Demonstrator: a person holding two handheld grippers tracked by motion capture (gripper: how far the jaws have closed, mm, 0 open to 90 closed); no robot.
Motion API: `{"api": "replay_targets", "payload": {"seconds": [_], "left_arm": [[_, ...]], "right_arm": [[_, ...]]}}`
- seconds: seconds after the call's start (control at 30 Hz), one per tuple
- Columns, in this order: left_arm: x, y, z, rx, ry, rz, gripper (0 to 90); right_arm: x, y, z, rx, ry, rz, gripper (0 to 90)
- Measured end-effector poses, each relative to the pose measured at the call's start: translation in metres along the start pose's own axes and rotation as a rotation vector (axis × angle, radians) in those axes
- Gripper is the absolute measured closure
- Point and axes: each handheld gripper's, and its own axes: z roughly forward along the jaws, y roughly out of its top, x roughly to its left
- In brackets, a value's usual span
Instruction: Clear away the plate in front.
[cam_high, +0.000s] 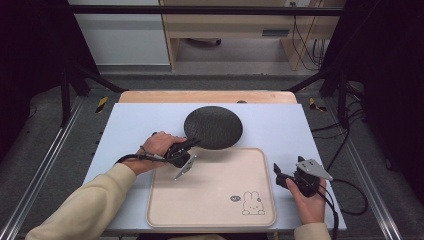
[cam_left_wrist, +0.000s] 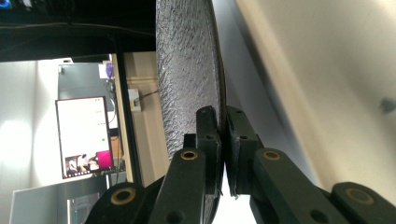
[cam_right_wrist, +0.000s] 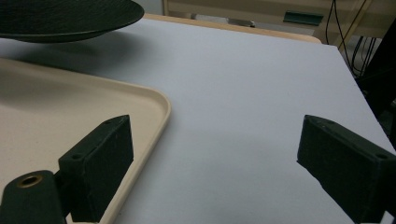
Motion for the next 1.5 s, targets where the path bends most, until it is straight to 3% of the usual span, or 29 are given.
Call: {"api": "replay_targets", "payload": {"seconds": [0.63,0.73,0.83,1.5], "left_arm": [[-0.008,0.028,-0.027,-0.076,0.040,0.028,85.1],[-0.009,0.031,-0.029,-0.070,0.032,0.045,85.0],[-0.012,0.033,-0.031,-0.090,0.036,0.033,84.9],[-0.021,0.060,-0.051,-0.184,0.024,0.052,84.9]], "right_arm": [[0.000,0.000,-0.001,0.005,-0.010,-0.015,10.6],[0.001,0.000,-0.002,0.005,-0.008,-0.012,10.6],[0.000,0.000,-0.003,0.006,-0.010,-0.014,10.6],[0.001,0.000,-0.001,0.011,-0.024,-0.011,10.6]]}}
